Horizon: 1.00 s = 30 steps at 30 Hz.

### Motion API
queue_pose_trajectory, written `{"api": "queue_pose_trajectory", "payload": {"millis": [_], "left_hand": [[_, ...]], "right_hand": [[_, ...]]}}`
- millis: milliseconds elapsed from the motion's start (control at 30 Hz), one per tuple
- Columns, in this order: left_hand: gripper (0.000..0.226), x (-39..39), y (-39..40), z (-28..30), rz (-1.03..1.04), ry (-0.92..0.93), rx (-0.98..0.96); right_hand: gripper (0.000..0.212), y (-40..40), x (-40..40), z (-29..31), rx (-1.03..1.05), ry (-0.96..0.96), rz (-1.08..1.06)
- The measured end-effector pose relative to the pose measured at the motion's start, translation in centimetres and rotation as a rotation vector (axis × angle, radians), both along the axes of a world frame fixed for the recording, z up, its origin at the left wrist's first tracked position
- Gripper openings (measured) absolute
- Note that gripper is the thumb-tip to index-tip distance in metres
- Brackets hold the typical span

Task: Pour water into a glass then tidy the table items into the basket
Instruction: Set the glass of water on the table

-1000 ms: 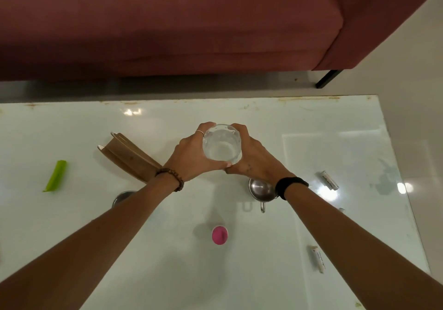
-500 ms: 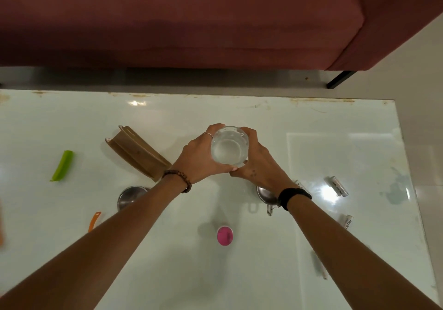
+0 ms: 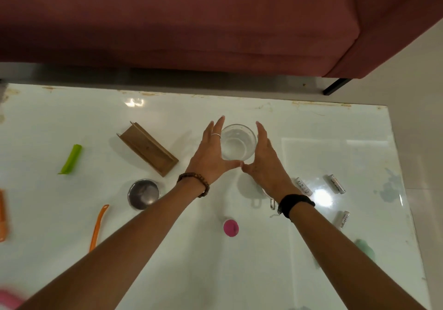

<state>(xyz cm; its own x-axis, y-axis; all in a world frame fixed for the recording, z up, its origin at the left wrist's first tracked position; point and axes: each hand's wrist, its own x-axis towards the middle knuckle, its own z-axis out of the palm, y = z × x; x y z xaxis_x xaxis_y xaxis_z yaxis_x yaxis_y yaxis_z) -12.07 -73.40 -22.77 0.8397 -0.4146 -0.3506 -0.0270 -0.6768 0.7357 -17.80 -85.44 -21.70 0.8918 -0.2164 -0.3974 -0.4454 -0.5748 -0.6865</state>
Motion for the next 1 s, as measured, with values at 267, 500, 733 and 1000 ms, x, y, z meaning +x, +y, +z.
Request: {"api": "queue_pose_trajectory", "payload": {"millis": [267,500,733,1000], "left_hand": [[0.026,-4.9,9.4,4.2,0.258,-0.283,-0.243],[0.016,-5.1,29.1,6.3,0.462,-0.272,-0.149],[0.018,-2.6,53.4,7.6,0.518,-0.527,0.268],[0.095,2.3,69.9,2.8,0.033,-0.466,1.055]], "right_hand": [[0.027,9.9,-2.4,6.8,-0.252,-0.300,0.023],[0.013,28.0,-0.7,7.0,-0.141,-0.279,0.275],[0.042,50.0,5.2,6.6,-0.096,-0.393,0.710],[0.091,63.7,12.7,1.1,-0.467,-0.508,1.242]]}}
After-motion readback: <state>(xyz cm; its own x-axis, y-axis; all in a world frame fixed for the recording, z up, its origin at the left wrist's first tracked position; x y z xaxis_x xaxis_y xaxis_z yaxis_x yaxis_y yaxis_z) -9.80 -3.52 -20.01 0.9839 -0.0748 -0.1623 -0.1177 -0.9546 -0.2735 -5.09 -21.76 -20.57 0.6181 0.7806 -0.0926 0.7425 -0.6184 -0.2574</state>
